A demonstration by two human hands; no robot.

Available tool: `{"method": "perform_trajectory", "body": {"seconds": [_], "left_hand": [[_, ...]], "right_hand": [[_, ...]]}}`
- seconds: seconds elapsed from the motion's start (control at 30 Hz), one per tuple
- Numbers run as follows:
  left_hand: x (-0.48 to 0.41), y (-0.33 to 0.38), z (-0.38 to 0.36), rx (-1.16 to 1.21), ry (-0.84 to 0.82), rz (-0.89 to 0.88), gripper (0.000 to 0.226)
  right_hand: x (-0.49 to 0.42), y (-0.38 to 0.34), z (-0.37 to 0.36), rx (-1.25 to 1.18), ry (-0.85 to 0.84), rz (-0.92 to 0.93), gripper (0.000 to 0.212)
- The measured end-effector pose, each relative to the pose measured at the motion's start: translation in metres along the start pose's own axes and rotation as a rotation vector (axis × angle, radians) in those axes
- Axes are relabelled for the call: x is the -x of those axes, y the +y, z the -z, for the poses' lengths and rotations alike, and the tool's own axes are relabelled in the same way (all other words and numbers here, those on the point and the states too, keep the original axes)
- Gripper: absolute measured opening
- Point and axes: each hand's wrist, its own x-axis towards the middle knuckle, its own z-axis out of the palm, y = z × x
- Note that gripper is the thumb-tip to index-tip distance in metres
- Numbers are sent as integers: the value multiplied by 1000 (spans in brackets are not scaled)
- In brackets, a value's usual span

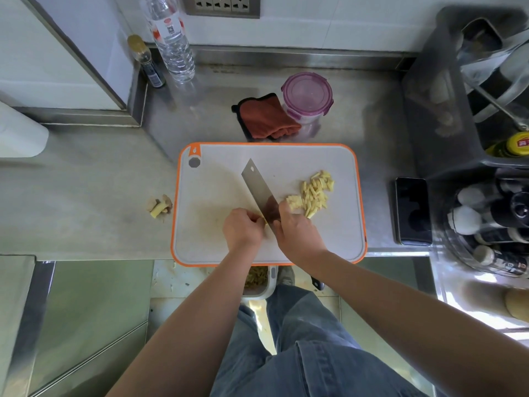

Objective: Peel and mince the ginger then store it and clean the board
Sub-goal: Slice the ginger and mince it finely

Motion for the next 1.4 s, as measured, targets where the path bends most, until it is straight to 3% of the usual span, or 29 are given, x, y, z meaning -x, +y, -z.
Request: {"method": "perform_trajectory", "body": {"seconds": [0.63, 0.93, 1.1, 1.3, 1.4], "left_hand": [[-6, 3, 3, -24, -23, 37, 15], [-4, 4, 5, -39, -25, 8, 14], [-3, 0, 3, 36, -26, -5, 16], [10, -6, 9, 8, 53, -133, 14], [12, -10, 11, 11, 130, -146, 12]], "right_hand": [[-10, -12, -6, 220, -29, 54, 15], [-18, 2, -1, 6, -16, -6, 19], [-23, 22, 10, -156, 80, -105, 18], [-17, 23, 14, -243, 72, -57, 11], [-10, 11, 5, -209, 15, 5, 25]]}}
